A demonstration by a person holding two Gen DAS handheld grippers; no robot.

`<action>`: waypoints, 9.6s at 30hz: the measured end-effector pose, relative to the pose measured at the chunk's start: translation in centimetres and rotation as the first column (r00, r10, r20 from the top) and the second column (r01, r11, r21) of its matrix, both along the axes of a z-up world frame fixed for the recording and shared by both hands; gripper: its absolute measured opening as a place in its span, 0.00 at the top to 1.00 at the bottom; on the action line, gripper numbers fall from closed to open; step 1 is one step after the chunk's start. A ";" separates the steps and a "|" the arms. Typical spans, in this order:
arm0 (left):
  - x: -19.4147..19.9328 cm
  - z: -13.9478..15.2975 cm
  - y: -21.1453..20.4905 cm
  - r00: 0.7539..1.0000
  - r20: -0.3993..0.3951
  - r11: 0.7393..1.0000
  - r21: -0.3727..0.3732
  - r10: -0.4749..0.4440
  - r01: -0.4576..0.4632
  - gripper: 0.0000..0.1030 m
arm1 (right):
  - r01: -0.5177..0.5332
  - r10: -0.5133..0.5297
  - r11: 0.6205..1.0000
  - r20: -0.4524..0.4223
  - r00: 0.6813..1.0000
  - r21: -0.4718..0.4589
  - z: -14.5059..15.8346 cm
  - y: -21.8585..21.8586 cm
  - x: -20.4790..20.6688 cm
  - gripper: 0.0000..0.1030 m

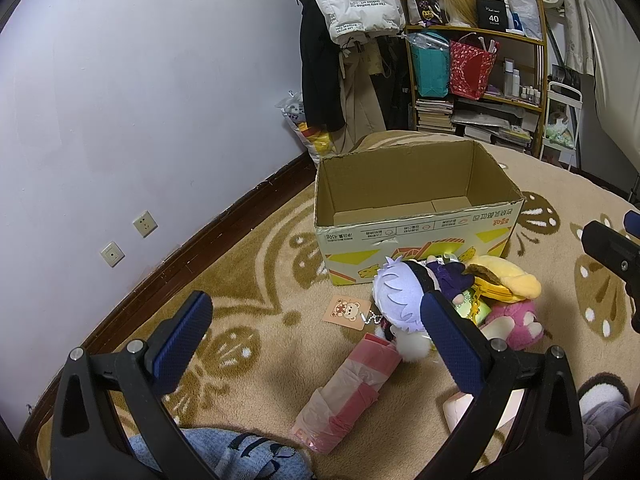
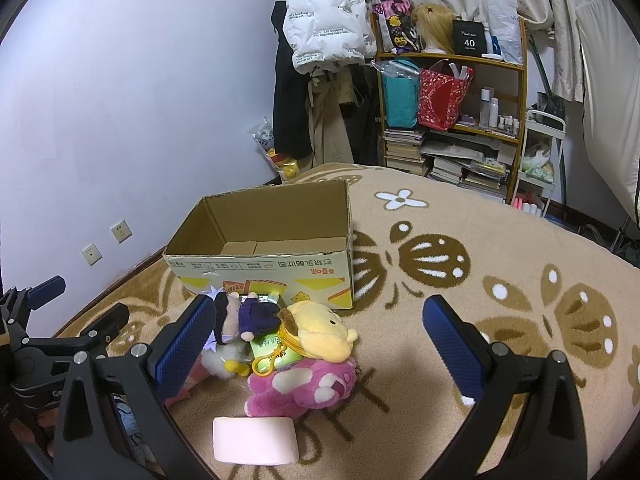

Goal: Organize soft objects

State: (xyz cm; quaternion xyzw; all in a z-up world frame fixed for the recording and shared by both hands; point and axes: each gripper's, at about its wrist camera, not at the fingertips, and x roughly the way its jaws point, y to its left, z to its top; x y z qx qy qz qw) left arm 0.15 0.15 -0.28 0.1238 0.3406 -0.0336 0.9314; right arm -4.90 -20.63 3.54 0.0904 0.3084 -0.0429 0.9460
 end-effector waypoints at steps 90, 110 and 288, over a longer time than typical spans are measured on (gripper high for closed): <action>8.1 -15.6 -0.6 0.750 -0.660 0.997 0.083 0.049 0.007 0.12 | -0.154 0.224 0.974 -0.623 0.749 0.166 -14.9 7.3 4.7 0.02; 5.0 -13.5 -2.8 0.786 -0.617 0.995 0.052 -0.036 0.086 0.50 | -0.062 0.140 0.986 -0.552 0.822 0.158 -13.1 7.7 4.1 0.32; 6.4 0.9 2.9 0.999 -0.044 0.994 -0.107 -0.027 0.022 0.00 | -0.058 0.062 0.993 -0.032 0.998 0.102 -2.4 2.0 7.3 0.00</action>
